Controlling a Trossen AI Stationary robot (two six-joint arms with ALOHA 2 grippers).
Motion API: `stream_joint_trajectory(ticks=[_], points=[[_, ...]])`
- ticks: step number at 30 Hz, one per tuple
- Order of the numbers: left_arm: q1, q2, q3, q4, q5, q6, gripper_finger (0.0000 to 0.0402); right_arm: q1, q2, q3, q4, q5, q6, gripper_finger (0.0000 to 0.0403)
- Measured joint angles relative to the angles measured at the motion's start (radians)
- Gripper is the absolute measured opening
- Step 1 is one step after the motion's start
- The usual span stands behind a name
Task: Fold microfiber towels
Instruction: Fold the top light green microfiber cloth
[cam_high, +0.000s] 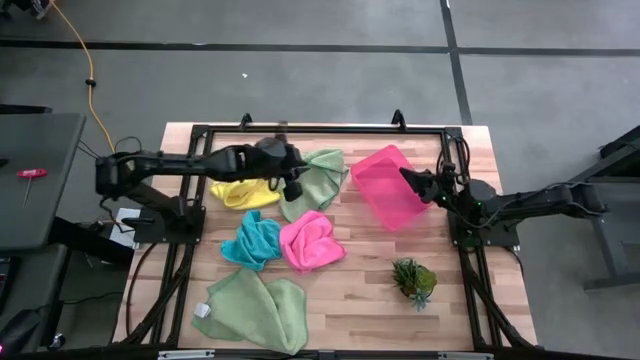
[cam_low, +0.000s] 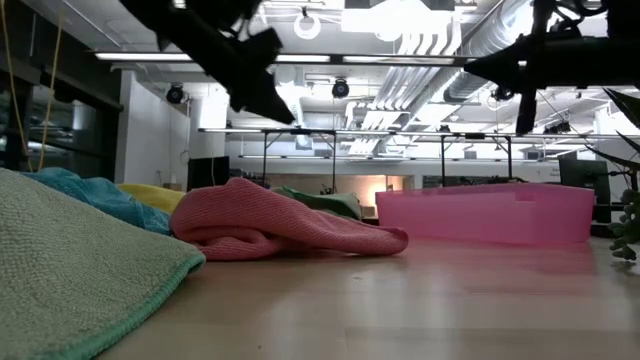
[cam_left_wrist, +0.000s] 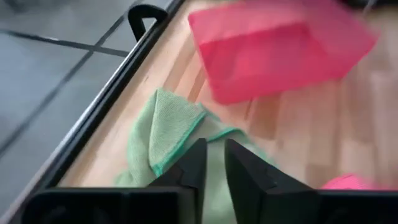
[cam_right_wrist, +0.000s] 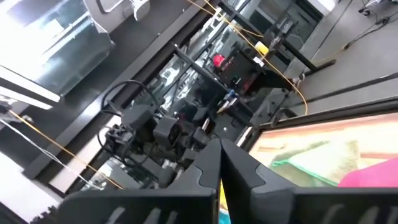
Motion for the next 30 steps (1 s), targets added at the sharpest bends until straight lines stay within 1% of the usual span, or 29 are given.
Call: stream_joint_trajectory(ticks=[3,5,8,11,14,16,22,26,30], points=[[0.005,0.091,0.051,-0.004,-0.034,0.102,0.0098,0.000,0.015,0.022,-0.013,-0.007,-0.027,0.0005],[0.013,0.147,0.078,-0.003,-0.042,0.159,0.0124,0.000,0.026,0.058,-0.041,-0.018,-0.068,0.0019],[0.025,0.221,0.107,-0.023,-0.046,0.233,0.0157,0.000,0.041,0.139,-0.171,-0.023,-0.113,0.0057],[0.039,0.273,0.121,-0.018,-0.085,0.290,0.0177,0.000,0.051,0.222,-0.329,-0.012,-0.165,0.0096],[0.051,0.313,0.122,0.006,-0.121,0.344,0.0183,0.000,0.054,0.281,-0.462,0.017,-0.205,0.0120],[0.057,0.339,0.122,0.019,-0.132,0.390,0.0183,0.000,0.055,0.304,-0.497,0.029,-0.224,0.0126],[0.054,0.402,0.121,0.099,-0.179,0.523,0.0184,0.000,0.057,0.315,-0.503,0.039,-0.237,0.0128],[0.046,0.411,0.121,0.171,-0.239,0.559,0.0184,0.000,0.057,0.315,-0.503,0.039,-0.237,0.0128],[0.057,0.417,0.121,0.166,-0.249,0.589,0.0169,0.000,0.057,0.315,-0.503,0.039,-0.237,0.0128]])
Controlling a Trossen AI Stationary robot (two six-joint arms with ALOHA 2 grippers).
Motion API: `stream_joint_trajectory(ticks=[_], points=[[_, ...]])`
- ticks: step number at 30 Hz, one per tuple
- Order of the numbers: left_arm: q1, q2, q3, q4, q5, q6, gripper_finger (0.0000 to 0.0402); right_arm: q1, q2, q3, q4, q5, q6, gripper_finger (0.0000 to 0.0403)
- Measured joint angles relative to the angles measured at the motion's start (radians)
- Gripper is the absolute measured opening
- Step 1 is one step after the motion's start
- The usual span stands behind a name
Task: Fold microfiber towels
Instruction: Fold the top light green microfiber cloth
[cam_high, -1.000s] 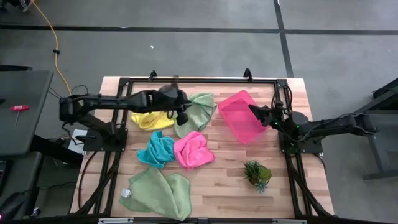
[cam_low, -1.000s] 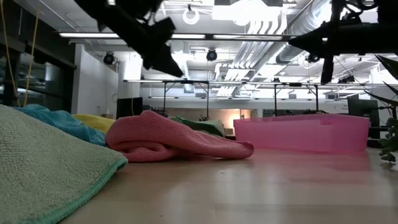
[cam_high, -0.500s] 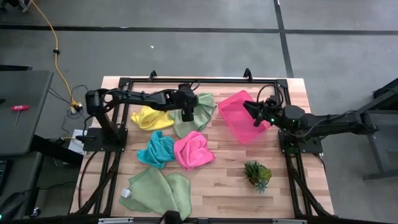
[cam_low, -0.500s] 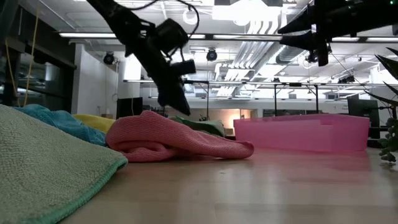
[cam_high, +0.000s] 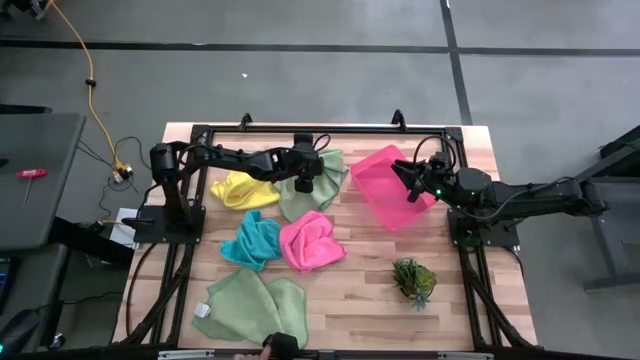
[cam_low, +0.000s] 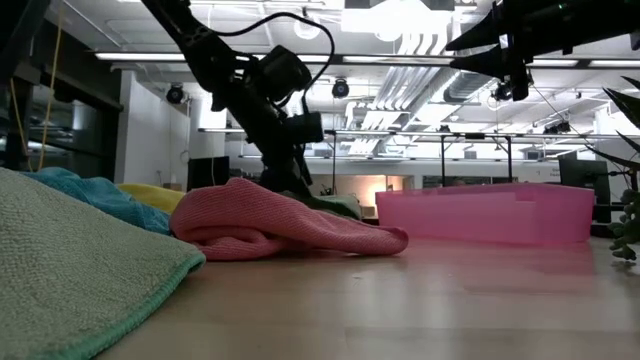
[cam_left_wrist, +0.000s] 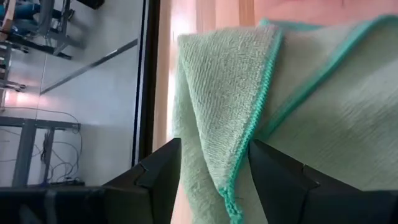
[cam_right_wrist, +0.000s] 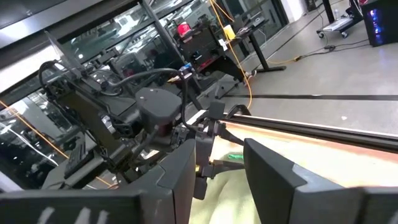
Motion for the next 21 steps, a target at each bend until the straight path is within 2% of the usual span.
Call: stream_joint_trajectory(ticks=[6,12,17,21], points=[[0.001,-0.005,0.000,-0.005,-0.039,0.049,0.0114,0.000,0.000,0.000,0.000,0.017,0.000,0.0128],[-0.010,-0.057,0.012,-0.074,-0.047,0.060,0.0015,0.000,0.000,0.000,0.001,0.019,0.000,0.0128],[0.000,-0.171,0.097,-0.231,-0.028,-0.028,0.0006,0.000,0.002,0.000,0.029,0.019,0.000,0.0128],[0.009,-0.292,0.214,-0.360,0.043,-0.106,0.0003,0.000,0.026,0.000,0.080,0.019,-0.001,0.0128]])
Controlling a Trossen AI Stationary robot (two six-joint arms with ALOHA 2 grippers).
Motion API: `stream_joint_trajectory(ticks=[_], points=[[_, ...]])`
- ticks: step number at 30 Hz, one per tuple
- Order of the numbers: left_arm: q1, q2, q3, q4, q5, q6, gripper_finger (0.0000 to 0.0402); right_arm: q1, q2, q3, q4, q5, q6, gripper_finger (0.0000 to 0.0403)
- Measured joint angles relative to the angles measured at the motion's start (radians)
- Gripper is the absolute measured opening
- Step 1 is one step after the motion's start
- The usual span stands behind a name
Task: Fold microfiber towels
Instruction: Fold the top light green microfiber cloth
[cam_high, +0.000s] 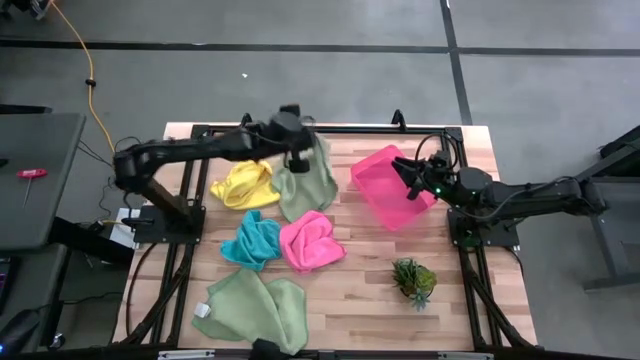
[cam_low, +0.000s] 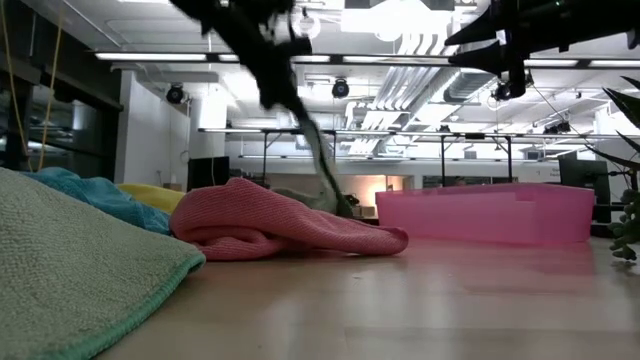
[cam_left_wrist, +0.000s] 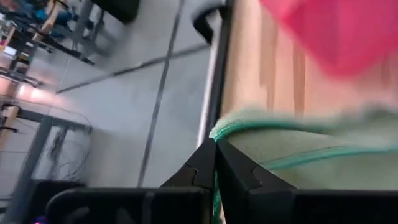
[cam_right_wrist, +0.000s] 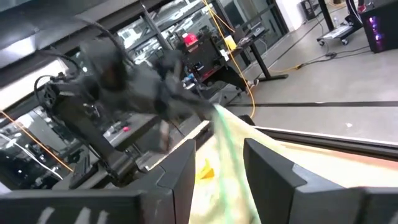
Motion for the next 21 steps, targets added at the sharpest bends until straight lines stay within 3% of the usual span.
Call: stream_joint_trajectory(ticks=[9,16,21], points=[[-0.007,-0.133,0.288,-0.276,0.267,-0.251,0.0000,0.000,0.129,0.000,0.107,-0.038,0.001,0.0128],[-0.031,-0.163,0.326,-0.487,0.448,-0.350,0.0000,0.000,0.238,0.010,0.139,-0.176,0.003,0.0128],[-0.069,-0.164,0.326,-0.667,0.439,-0.401,0.0000,0.000,0.366,0.133,-0.042,-0.255,-0.071,0.0128]])
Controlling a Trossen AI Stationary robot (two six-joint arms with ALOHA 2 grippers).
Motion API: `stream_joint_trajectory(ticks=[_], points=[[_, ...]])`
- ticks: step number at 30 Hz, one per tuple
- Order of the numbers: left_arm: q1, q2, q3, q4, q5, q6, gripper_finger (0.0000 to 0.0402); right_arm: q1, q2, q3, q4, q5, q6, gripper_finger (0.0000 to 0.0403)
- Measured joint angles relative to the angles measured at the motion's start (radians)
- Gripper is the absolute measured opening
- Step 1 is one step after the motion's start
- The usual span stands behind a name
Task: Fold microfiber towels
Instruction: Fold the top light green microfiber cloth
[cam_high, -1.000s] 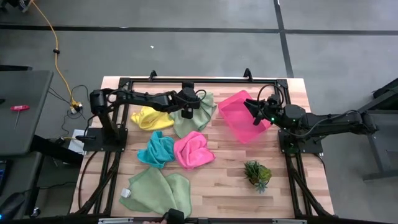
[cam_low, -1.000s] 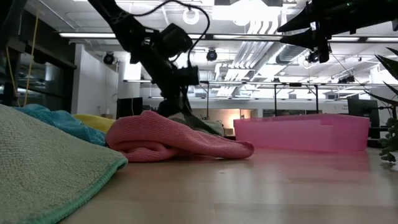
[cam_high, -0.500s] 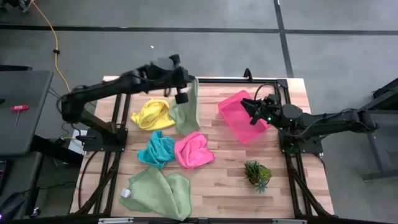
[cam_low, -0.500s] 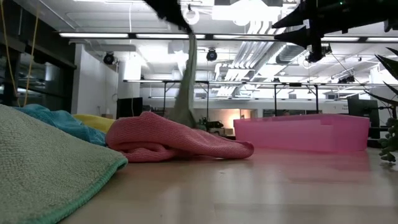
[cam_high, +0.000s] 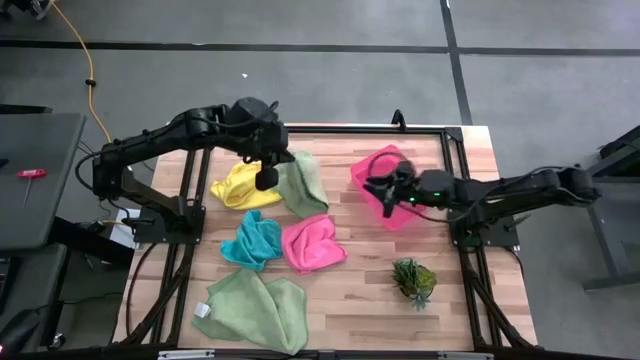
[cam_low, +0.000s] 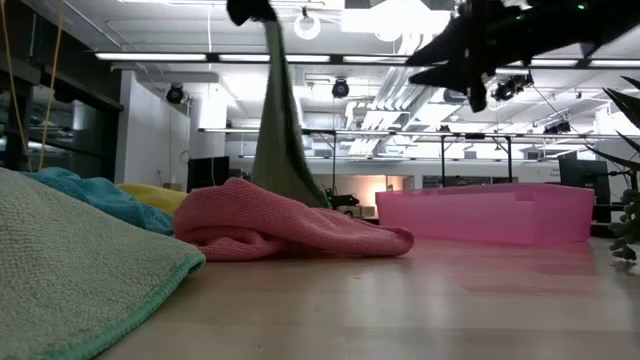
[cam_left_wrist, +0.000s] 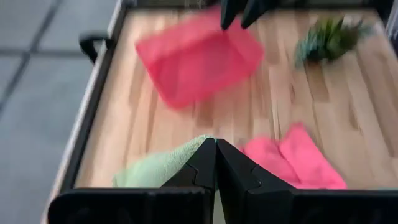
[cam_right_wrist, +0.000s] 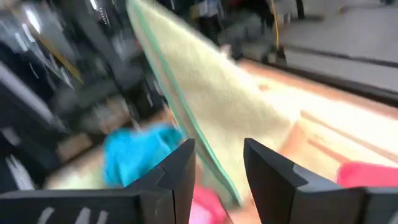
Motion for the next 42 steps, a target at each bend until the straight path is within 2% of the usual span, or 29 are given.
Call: stream_joint_trajectory(ticks=[3,8,11,15,23,28,31,42], points=[[-0.032,0.009,0.000,-0.021,-0.054,-0.055,0.0000,0.000,0.108,0.087,-0.128,-0.026,-0.063,0.0128],[-0.071,0.011,0.000,-0.053,-0.088,-0.151,0.0000,0.000,0.296,0.202,-0.238,-0.055,-0.125,0.0128],[-0.090,0.011,0.000,-0.140,-0.117,-0.207,0.0000,0.000,0.403,0.258,-0.239,-0.087,-0.138,0.0128],[-0.120,0.009,-0.040,-0.191,-0.206,-0.273,0.0000,0.000,0.542,0.325,-0.240,-0.100,-0.147,0.0128],[-0.154,0.004,-0.173,-0.184,-0.222,-0.353,0.0000,0.000,0.758,0.448,-0.240,-0.100,-0.231,0.0128],[-0.159,0.004,-0.202,-0.177,-0.247,-0.374,0.0000,0.000,0.846,0.502,-0.255,-0.097,-0.276,0.0128],[-0.159,0.004,-0.202,-0.175,-0.251,-0.373,0.0000,0.000,0.878,0.529,-0.282,-0.053,-0.312,0.0128],[-0.159,0.004,-0.202,-0.173,-0.250,-0.370,0.0000,-0.002,0.936,0.554,-0.300,0.001,-0.339,0.0128]])
